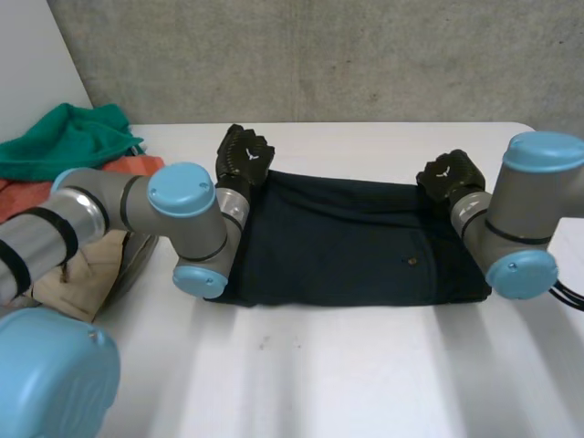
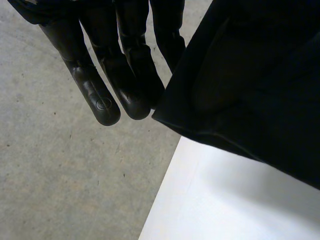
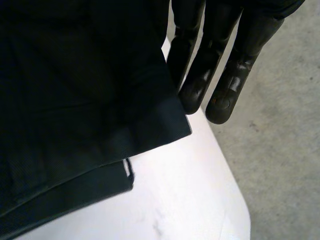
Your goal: Fold the laundry.
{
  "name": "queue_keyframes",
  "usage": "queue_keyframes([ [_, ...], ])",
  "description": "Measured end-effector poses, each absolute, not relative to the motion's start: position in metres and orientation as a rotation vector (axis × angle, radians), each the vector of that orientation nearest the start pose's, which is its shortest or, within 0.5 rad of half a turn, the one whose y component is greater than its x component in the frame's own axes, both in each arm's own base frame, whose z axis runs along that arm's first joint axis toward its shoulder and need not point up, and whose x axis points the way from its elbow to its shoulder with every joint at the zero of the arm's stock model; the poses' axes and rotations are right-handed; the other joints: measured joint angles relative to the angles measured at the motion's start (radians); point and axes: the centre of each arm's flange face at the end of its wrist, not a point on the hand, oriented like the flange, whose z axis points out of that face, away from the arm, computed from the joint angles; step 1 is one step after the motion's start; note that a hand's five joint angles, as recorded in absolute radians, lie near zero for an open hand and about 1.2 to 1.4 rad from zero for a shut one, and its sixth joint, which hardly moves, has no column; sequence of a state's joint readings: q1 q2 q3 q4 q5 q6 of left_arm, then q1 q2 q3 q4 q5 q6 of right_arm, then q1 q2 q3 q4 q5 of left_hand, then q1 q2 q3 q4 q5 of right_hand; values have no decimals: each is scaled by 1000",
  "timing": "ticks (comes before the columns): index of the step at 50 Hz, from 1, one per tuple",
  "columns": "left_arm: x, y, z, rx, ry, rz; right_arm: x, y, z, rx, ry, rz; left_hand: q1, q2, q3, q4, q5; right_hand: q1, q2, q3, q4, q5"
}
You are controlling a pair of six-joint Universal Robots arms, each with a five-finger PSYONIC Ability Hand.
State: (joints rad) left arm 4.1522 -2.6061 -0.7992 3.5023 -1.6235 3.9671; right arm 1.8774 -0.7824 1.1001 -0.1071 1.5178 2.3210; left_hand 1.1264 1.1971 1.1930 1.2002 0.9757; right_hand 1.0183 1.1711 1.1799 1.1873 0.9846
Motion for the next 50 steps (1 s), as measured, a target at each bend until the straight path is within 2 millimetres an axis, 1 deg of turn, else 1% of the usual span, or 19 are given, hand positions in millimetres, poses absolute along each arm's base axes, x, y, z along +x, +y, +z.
queue_keyframes([
  [1, -382, -371, 142, 1214, 1543, -2152, 266, -387, 152, -1480, 2232, -2136, 0, 0, 0, 0, 0, -161, -214, -216, -221, -192],
  [3, -385, -375, 137, 1214, 1526, -2174, 269, -392, 148, -1466, 2213, -2181, 0, 0, 0, 0, 0, -360, -445, -444, -431, -397],
  [4, -387, -377, 136, 1209, 1513, -2190, 270, -397, 146, -1446, 2200, -2229, -55, -92, -89, -95, -64, -482, -590, -591, -598, -570],
  [5, -388, -379, 135, 1202, 1500, -2205, 271, -400, 145, -1430, 2193, -2265, -170, -224, -201, -209, -164, -607, -732, -718, -725, -698],
  [6, -390, -382, 135, 1188, 1478, -2231, 271, -404, 146, -1407, 2188, -2307, -495, -512, -482, -497, -450, -685, -819, -809, -817, -786],
  [7, -391, -383, 137, 1174, 1460, -2251, 271, -408, 147, -1372, 2178, -2365, -702, -676, -665, -684, -637, -768, -907, -913, -913, -877],
  [12, -393, -385, 149, 1108, 1402, -2315, 270, -414, 159, -1262, 2147, -2505, -891, -940, -934, -951, -908, -806, -950, -968, -954, -920],
  [20, -382, -361, 177, 1077, 1452, -2329, 260, -398, 192, -1099, 2120, -2513, -891, -961, -942, -963, -915, -806, -950, -968, -954, -920],
  [21, -376, -351, 182, 1085, 1487, -2321, 254, -385, 204, -1078, 2143, -2426, -891, -961, -942, -963, -915, -806, -950, -968, -954, -920],
  [24, -367, -333, 187, 1102, 1550, -2304, 244, -365, 216, -1067, 2208, -2250, -891, -961, -942, -963, -915, -806, -950, -968, -954, -920],
  [26, -359, -319, 191, 1117, 1598, -2290, 236, -349, 220, -1062, 2270, -2099, -891, -961, -942, -963, -915, -806, -950, -968, -954, -920],
  [29, -353, -308, 193, 1130, 1639, -2276, 232, -340, 220, -1059, 2306, -2014, -891, -961, -942, -963, -915, -806, -950, -968, -954, -920],
  [30, -344, -290, 195, 1148, 1710, -2254, 222, -319, 214, -1052, 2402, -1784, -891, -961, -942, -963, -915, -757, -887, -898, -906, -868],
  [31, -344, -290, 195, 1148, 1710, -2254, 222, -319, 214, -1052, 2402, -1784, -891, -961, -942, -963, -915, -757, -887, -898, -906, -868],
  [32, -339, -279, 195, 1157, 1764, -2239, 221, -317, 213, -1051, 2410, -1763, -891, -961, -942, -963, -915, -757, -887, -898, -906, -868],
  [33, -335, -272, 195, 1161, 1800, -2231, 212, -302, 202, -1044, 2463, -1601, -891, -961, -942, -963, -915, -723, -850, -859, -867, -841],
  [36, -329, -259, 195, 1160, 1873, -2222, 204, -293, 189, -1038, 2477, -1528, -891, -961, -942, -963, -915, -721, -850, -853, -860, -836],
  [45, -322, -241, 188, 1147, 2003, -2213, 200, -302, 149, -1047, 2417, -1621, -891, -961, -942, -963, -915, -720, -849, -849, -859, -830],
  [50, -322, -242, 186, 1147, 2007, -2211, 202, -313, 128, -1088, 2403, -1652, -891, -961, -942, -963, -915, -488, -577, -598, -608, -593],
])
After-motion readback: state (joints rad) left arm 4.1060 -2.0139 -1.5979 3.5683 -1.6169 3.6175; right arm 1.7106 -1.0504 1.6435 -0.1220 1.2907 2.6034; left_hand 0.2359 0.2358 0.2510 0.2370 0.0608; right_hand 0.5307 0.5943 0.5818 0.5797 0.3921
